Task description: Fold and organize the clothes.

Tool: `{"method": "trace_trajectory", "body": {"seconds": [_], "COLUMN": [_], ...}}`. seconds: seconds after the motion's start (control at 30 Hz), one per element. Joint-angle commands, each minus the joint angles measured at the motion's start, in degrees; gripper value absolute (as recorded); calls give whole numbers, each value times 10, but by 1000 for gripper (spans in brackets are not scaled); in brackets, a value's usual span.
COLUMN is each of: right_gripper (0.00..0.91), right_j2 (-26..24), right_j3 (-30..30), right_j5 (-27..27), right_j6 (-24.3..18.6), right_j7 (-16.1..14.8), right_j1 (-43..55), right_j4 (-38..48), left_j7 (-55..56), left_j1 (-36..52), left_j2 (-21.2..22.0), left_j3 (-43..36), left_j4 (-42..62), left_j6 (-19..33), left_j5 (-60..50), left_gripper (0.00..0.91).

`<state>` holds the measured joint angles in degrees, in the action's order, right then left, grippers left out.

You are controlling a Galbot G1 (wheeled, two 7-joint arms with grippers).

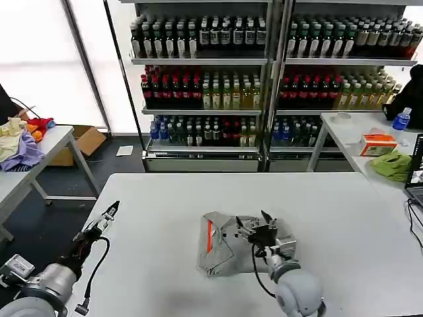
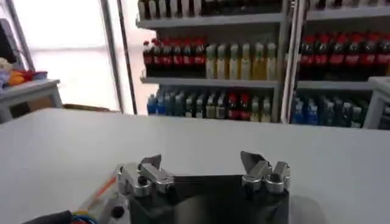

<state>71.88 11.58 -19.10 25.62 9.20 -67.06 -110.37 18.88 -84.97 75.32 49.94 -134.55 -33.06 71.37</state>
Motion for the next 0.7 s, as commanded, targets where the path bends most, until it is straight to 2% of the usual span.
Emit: {"method": "trace_trajectory", "body": {"seconds": [0.03, 0.2, 0.33, 0.4, 0.43, 0.53, 0.63, 0.7], "right_gripper": [907, 907, 907, 907, 907, 907, 907, 907], "right_j2": [18, -7, -22, -29, -29, -38, -54, -69], "right_j3": [-65, -52, -40, -30, -25, 12, 65, 124], "right_j5": [36, 33, 19, -6, -23, -79, -87, -91], "right_j6": [44, 75, 75, 75, 62, -21, -56, -66], "right_j7": [88, 89, 80, 76, 63, 36, 12, -6], "right_j1": [8, -11, -20, -23, -24, -31, -36, -44], "right_j4": [65, 45, 22, 10, 2, -56, -109, -139], "left_j7": [-2, -2, -2, -3, -4, -7, -14, -16], "left_j1": [-9, 2, 10, 14, 17, 19, 17, 17], "left_j2": [2, 3, 3, 1, 0, -7, -14, -17], "left_j3": [8, -5, -16, -14, -12, -4, 0, 1], "left_j4": [4, 13, 16, 21, 25, 27, 25, 25], "left_j6": [0, 0, 0, 0, 0, 0, 0, 0], "left_j5": [0, -4, -7, -7, -7, -5, -6, -7], "left_gripper": [907, 907, 907, 907, 907, 907, 907, 907]}}
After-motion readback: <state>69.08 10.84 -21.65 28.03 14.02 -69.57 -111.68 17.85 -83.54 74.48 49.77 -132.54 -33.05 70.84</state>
